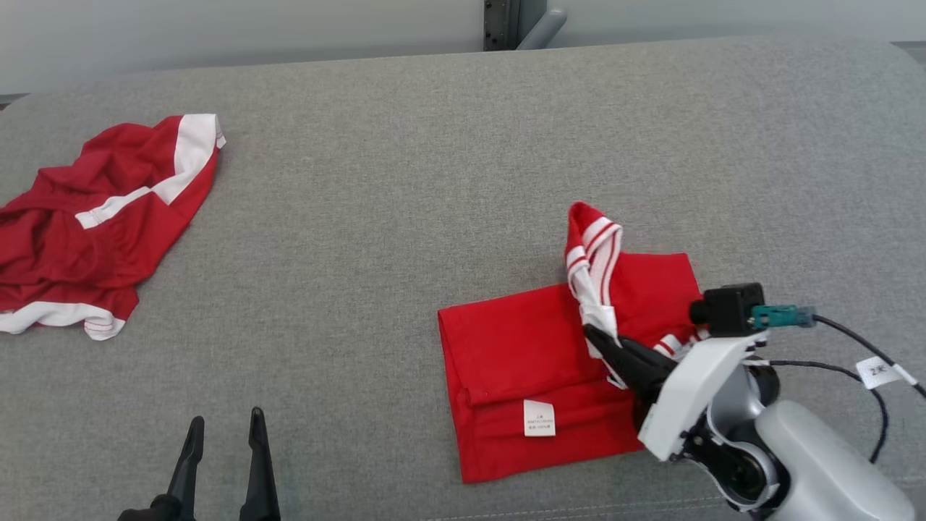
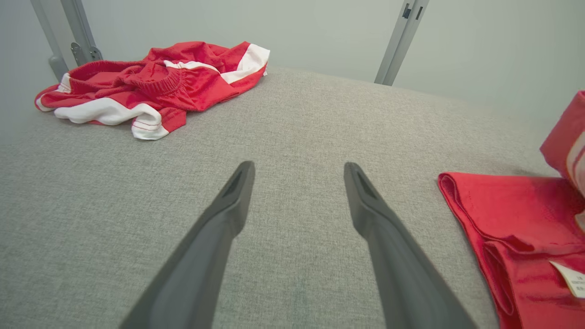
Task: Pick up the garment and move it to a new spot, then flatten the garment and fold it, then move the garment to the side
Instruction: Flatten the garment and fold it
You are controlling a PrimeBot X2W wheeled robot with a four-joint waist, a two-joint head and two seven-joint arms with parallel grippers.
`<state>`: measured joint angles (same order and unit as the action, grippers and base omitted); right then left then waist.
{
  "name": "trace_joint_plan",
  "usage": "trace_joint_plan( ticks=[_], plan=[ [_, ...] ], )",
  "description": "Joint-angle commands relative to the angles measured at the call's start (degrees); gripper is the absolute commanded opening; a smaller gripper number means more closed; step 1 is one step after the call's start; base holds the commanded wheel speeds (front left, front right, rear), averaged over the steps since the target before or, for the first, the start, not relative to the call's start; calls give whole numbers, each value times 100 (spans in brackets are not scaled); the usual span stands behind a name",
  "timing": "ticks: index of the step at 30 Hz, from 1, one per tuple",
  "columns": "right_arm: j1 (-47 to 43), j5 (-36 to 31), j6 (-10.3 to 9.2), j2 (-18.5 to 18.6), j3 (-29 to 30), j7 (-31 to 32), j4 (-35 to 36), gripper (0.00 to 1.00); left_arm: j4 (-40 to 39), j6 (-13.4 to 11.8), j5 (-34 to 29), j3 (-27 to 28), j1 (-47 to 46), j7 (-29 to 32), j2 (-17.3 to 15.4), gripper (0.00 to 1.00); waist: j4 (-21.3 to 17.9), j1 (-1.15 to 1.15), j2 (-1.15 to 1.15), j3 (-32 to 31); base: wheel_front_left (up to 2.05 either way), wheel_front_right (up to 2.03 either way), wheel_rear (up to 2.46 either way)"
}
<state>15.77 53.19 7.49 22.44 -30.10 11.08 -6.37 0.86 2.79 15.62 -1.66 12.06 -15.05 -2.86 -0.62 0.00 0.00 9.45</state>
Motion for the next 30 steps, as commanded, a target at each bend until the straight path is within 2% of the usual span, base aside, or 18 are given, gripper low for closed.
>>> trace_joint_plan(
  ticks=[1, 6, 11, 19, 20, 21, 30],
  plan=[
    [164, -108, 1, -208, -148, -41, -174, 0, 36, 23, 60, -15, -103, -16, -7, 100, 85, 0, 0, 44, 0, 0, 0],
    [295, -305, 1, -735, -539, -111, -641, 0, 117, 6, 102, -42, -134, -16, -7, 100, 302, 0, 0, 84, 0, 0, 0],
    [227, -403, 1, -1024, -651, -236, -949, 0, 182, 3, 114, -13, -97, -16, -7, 100, 439, 0, 0, 88, 0, 0, 0],
    [287, -503, 1, -1157, -794, -387, -1202, 0, 227, 3, 152, 24, -64, -16, -7, 100, 472, 0, 0, 112, 0, 0, 0],
    [305, -538, 1, -1152, -797, -451, -1208, 36, 231, -6, 154, 25, -67, -16, -7, 100, 457, 0, 0, 111, 0, 0, 0],
    [316, -557, 1, -1145, -809, -496, -1201, 100, 237, -15, 160, 28, -71, -16, -7, 100, 439, 0, 0, 104, 0, 0, 0],
    [58, -511, 0, -751, -806, -810, -594, 100, 267, -19, 201, 87, 11, -16, -7, 100, 234, 0, 0, -44, 0, 0, 0]
  ],
)
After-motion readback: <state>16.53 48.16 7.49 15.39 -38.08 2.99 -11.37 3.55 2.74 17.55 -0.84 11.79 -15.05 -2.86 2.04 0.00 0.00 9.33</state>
